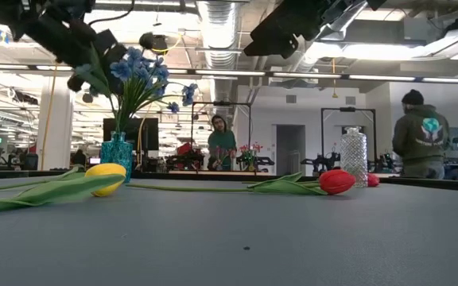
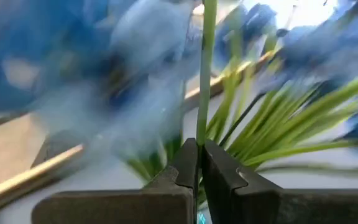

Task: Sort flowers into vase by color
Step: Put the black tulip into the blue vase

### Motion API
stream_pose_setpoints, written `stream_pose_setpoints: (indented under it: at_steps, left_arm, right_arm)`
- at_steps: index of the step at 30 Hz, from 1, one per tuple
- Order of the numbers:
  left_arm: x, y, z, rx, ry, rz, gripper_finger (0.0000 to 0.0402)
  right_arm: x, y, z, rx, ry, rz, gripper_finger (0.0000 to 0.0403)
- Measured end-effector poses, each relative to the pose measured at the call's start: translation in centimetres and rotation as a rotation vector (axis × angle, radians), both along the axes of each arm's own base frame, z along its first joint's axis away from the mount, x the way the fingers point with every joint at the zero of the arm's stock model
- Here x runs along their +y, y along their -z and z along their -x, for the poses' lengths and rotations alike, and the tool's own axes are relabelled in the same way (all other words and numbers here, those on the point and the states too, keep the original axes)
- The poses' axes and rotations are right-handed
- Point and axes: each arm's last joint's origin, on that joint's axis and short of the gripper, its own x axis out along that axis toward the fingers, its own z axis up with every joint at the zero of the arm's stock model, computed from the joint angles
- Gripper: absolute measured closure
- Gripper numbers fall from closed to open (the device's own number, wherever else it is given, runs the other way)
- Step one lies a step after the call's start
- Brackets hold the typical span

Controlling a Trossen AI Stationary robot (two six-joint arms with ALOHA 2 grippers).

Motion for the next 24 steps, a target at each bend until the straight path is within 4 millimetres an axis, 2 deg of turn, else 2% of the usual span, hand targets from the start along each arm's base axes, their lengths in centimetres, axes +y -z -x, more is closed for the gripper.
stream_pose_setpoints:
  at_steps: [12,24]
  left_arm:
    - [0.0,1.6,0.1,0.019,-0.010,0.011,0.0401]
    - [-0.1,2.0,0.3,0.037,-0.026,0.050,0.0401]
  right_arm:
    - [-0.1,-0.1,0.0,-0.008,-0.001,0.003,0.0148]
    - [-0.1,-0.1,0.0,-0.011,-0.009,0.014,0.0148]
